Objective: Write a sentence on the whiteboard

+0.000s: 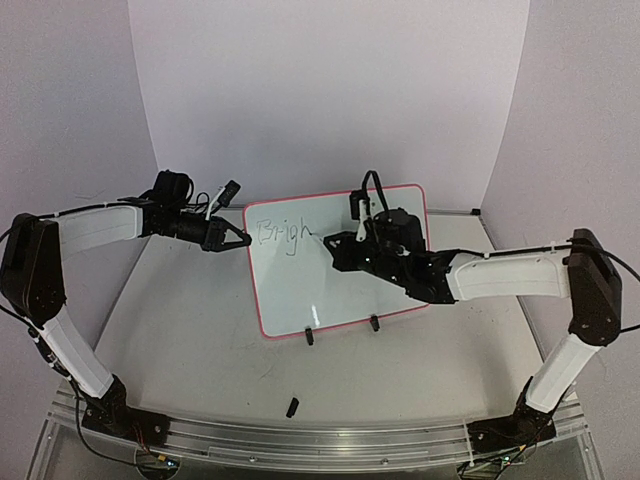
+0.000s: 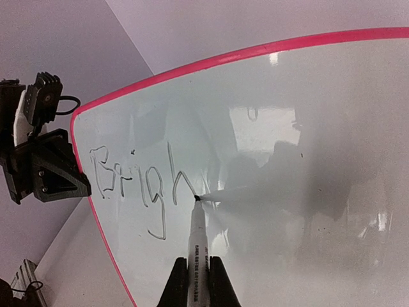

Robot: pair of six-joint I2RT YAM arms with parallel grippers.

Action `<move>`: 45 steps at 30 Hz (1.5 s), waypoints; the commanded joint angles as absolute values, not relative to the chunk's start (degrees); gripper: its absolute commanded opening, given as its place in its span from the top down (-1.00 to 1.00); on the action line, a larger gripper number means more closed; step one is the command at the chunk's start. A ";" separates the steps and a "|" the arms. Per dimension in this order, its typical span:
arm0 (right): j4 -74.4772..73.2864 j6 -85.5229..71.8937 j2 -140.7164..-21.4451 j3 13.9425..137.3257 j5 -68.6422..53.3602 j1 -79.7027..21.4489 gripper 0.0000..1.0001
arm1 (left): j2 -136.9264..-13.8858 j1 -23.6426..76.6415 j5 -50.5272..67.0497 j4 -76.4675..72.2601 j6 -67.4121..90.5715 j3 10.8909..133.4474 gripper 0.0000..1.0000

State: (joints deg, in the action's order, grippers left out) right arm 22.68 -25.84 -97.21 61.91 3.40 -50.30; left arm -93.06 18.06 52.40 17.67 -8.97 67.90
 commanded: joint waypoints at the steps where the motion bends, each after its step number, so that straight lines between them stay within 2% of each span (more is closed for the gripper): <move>1: 19.66 -27.09 -96.59 60.37 5.65 -49.84 1.00 | -93.12 19.02 50.40 18.01 -15.09 69.54 1.00; 15: 19.56 -26.65 -94.78 60.57 4.54 -50.26 1.00 | -92.74 19.02 50.31 18.07 -15.12 69.54 1.00; 29: 13.79 -22.54 -86.28 60.83 -4.47 -47.53 1.00 | -92.21 19.18 50.26 18.04 -14.95 69.43 1.00; 38: 15.66 -21.45 -87.91 60.49 -12.52 -44.10 1.00 | -92.14 19.43 49.87 18.36 -15.21 69.43 1.00; 45: 16.67 -21.28 -90.56 61.76 -12.37 -43.95 1.00 | -92.06 19.53 49.74 18.46 -15.30 69.46 1.00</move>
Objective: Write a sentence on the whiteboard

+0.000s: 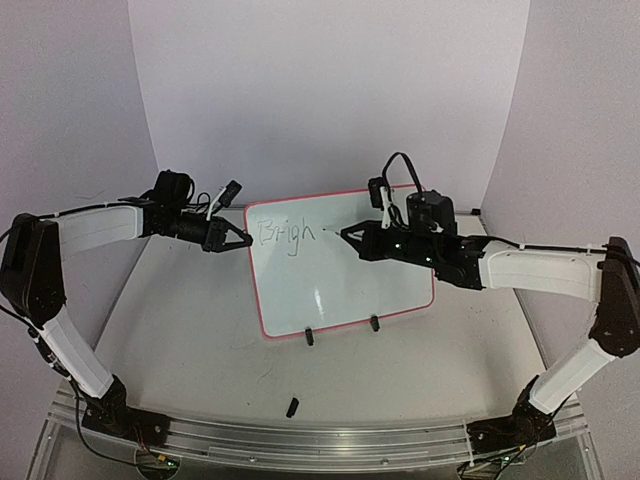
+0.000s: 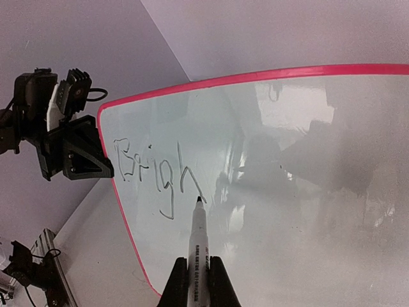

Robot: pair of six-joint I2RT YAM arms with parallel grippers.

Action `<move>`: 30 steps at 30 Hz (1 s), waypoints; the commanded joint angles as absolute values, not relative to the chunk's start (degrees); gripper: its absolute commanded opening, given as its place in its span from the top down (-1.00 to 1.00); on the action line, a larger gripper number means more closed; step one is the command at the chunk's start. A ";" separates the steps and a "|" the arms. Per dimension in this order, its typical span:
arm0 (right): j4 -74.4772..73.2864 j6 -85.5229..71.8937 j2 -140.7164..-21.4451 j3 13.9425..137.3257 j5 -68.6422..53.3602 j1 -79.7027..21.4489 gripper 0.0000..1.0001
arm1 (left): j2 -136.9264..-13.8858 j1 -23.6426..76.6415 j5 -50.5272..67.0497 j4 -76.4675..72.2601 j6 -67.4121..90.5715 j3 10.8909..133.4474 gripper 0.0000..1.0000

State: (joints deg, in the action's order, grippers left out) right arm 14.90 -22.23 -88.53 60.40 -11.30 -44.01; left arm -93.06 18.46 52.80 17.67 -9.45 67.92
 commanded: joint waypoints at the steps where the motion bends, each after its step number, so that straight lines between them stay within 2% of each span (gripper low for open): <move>1: 16.83 -21.23 -90.89 61.87 -12.00 -43.95 1.00 | -92.11 19.52 49.67 18.46 -15.39 69.46 1.00; 21: 19.47 -21.22 -94.79 65.22 -11.46 -44.01 1.00 | -92.68 19.71 49.79 18.54 -15.39 69.64 1.00; 30: 19.51 -22.72 -94.46 63.47 -3.85 -44.01 1.00 | -92.80 19.70 49.71 18.58 -15.54 69.65 1.00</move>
